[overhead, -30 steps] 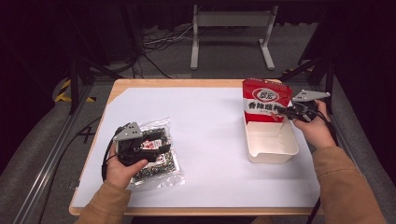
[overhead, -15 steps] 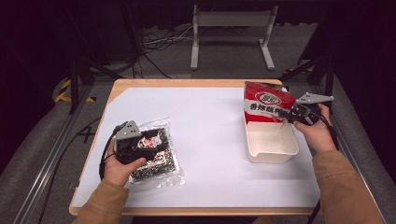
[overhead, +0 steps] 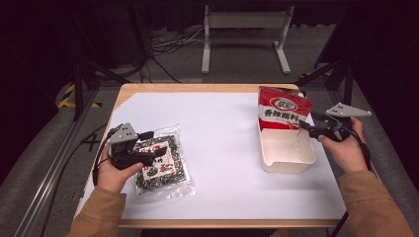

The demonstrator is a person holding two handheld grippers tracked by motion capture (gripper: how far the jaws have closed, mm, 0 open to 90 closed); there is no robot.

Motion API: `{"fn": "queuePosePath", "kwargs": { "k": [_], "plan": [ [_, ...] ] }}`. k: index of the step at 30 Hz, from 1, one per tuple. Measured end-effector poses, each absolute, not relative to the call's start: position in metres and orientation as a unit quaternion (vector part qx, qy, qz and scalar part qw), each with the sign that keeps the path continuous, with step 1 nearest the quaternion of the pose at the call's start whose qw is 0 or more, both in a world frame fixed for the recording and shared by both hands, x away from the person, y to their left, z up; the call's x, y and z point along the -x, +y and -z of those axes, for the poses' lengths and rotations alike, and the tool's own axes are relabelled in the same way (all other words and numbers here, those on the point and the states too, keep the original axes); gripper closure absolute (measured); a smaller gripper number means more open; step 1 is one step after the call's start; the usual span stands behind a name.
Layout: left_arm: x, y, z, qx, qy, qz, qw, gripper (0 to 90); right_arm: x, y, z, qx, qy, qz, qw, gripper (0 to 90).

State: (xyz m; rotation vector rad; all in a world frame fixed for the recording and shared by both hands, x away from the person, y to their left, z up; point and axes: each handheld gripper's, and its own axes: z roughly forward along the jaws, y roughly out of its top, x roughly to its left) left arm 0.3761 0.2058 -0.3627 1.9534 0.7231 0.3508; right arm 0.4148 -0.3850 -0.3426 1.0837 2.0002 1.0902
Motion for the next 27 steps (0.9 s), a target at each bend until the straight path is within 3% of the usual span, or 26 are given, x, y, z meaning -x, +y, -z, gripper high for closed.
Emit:
{"fn": "queuePosePath", "kwargs": {
  "k": [12,22,27],
  "plan": [
    [-0.381,0.216,0.360,-0.801,0.316,-0.165,0.481,20.2,-0.367,-0.354,0.321,-0.379,0.761,-0.458,0.260,45.8],
    [-0.384,0.228,0.361,-0.794,0.333,-0.180,0.476,21.7,-0.350,-0.318,0.324,-0.338,0.782,-0.478,0.211,44.3],
    [-0.386,0.235,0.363,-0.797,0.341,-0.182,0.464,23.4,-0.343,-0.302,0.326,-0.296,0.789,-0.495,0.213,40.9]
  ]
}}
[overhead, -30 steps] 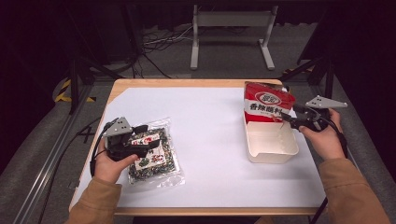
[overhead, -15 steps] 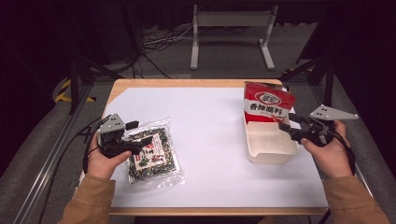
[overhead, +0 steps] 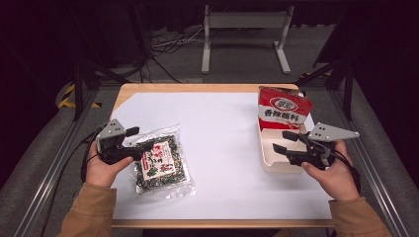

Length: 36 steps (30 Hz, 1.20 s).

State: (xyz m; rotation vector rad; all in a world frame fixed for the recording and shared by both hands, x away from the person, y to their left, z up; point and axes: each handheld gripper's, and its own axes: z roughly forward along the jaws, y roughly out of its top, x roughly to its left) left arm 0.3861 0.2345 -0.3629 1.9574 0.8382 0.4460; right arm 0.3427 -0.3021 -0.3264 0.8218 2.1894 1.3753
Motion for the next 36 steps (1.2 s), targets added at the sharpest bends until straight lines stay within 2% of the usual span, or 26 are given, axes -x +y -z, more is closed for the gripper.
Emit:
{"fn": "queuePosePath", "kwargs": {
  "k": [10,14,19,22,26,34,36],
  "plan": [
    [-0.390,0.250,0.367,-0.779,0.376,-0.203,0.459,23.9,-0.337,-0.284,0.337,-0.289,0.780,-0.522,0.190,38.4],
    [-0.393,0.253,0.370,-0.775,0.396,-0.201,0.449,18.4,-0.335,-0.278,0.340,-0.283,0.782,-0.522,0.189,38.3],
    [-0.401,0.262,0.379,-0.768,0.414,-0.204,0.444,19.0,-0.334,-0.273,0.344,-0.274,0.788,-0.519,0.186,41.2],
    [-0.407,0.270,0.386,-0.761,0.429,-0.197,0.446,22.5,-0.332,-0.268,0.345,-0.268,0.794,-0.516,0.177,46.2],
    [-0.416,0.282,0.399,-0.751,0.453,-0.184,0.443,28.5,-0.331,-0.261,0.349,-0.257,0.801,-0.512,0.172,48.5],
    [-0.433,0.293,0.413,-0.738,0.477,-0.196,0.435,28.5,-0.328,-0.252,0.353,-0.237,0.805,-0.516,0.168,47.1],
    [-0.439,0.294,0.418,-0.734,0.481,-0.195,0.437,28.5,-0.327,-0.249,0.354,-0.230,0.809,-0.514,0.166,49.7]
  ]
}}
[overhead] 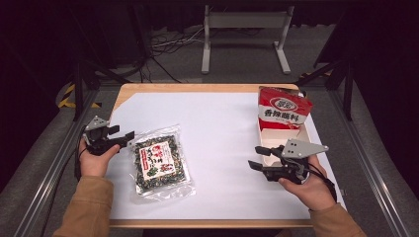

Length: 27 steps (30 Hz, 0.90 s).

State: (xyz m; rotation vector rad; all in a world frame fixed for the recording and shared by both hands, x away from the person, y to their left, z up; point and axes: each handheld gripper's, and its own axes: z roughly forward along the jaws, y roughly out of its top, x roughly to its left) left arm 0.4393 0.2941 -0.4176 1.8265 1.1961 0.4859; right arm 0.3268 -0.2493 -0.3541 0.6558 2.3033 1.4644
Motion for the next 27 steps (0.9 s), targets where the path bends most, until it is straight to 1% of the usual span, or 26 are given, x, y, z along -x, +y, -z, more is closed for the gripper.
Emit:
{"fn": "queuePosePath", "kwargs": {
  "k": [1,2,5,10,14,15,18,20,24,25,27],
  "plan": [
    [-0.439,0.294,0.418,-0.734,0.481,-0.195,0.437,28.6,-0.325,-0.248,0.355,-0.229,0.814,-0.509,0.162,56.4],
    [-0.443,0.295,0.421,-0.733,0.484,-0.193,0.437,28.9,-0.322,-0.248,0.354,-0.232,0.820,-0.501,0.152,59.3],
    [-0.450,0.298,0.428,-0.733,0.489,-0.192,0.432,30.3,-0.320,-0.248,0.354,-0.225,0.826,-0.492,0.158,64.0],
    [-0.459,0.302,0.438,-0.736,0.494,-0.177,0.426,39.6,-0.316,-0.246,0.357,-0.208,0.838,-0.478,0.161,63.5],
    [-0.462,0.308,0.443,-0.732,0.506,-0.160,0.428,42.7,-0.315,-0.245,0.358,-0.203,0.840,-0.478,0.156,61.8],
    [-0.464,0.311,0.446,-0.729,0.510,-0.150,0.431,45.0,-0.314,-0.245,0.360,-0.200,0.841,-0.478,0.154,61.3],
    [-0.465,0.312,0.448,-0.729,0.514,-0.142,0.430,47.6,-0.314,-0.244,0.361,-0.198,0.842,-0.478,0.152,60.8],
    [-0.467,0.313,0.452,-0.733,0.511,-0.132,0.429,51.1,-0.314,-0.243,0.362,-0.197,0.843,-0.478,0.150,60.4],
    [-0.469,0.311,0.454,-0.737,0.507,-0.123,0.430,53.9,-0.314,-0.242,0.363,-0.191,0.845,-0.476,0.149,60.0],
    [-0.470,0.310,0.455,-0.742,0.506,-0.118,0.424,57.1,-0.314,-0.241,0.364,-0.190,0.846,-0.476,0.147,59.9],
    [-0.471,0.309,0.457,-0.747,0.503,-0.117,0.419,57.8,-0.314,-0.241,0.364,-0.189,0.846,-0.477,0.146,59.6]
  ]
}}
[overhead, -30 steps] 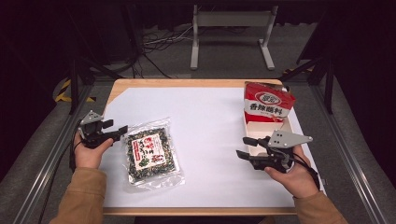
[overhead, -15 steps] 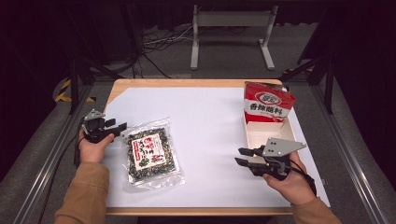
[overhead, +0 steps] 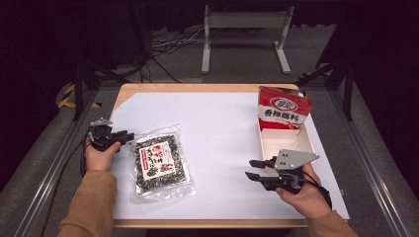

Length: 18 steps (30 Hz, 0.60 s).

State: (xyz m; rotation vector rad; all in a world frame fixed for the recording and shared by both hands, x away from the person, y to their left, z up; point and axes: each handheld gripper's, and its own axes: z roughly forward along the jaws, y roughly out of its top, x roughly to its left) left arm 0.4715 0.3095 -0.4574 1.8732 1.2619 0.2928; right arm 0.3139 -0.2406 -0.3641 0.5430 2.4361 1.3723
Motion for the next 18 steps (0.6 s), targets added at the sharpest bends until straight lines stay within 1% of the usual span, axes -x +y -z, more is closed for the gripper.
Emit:
{"fn": "queuePosePath", "kwargs": {
  "k": [6,8,10,18],
  "plan": [
    [-0.4723,0.3079,0.4584,-0.749,0.504,-0.113,0.414,60.1,-0.3145,-0.2386,0.3653,-0.185,0.847,-0.479,0.142,58.5],
    [-0.4727,0.3064,0.4583,-0.755,0.501,-0.117,0.407,63.8,-0.3152,-0.2378,0.3660,-0.186,0.847,-0.478,0.141,58.3],
    [-0.4728,0.3051,0.4584,-0.758,0.500,-0.119,0.403,65.5,-0.3157,-0.2371,0.3666,-0.190,0.847,-0.477,0.139,58.0],
    [-0.4716,0.3008,0.4586,-0.773,0.485,-0.119,0.391,87.0,-0.3163,-0.2361,0.3671,-0.195,0.845,-0.479,0.139,55.9]
  ]
}}
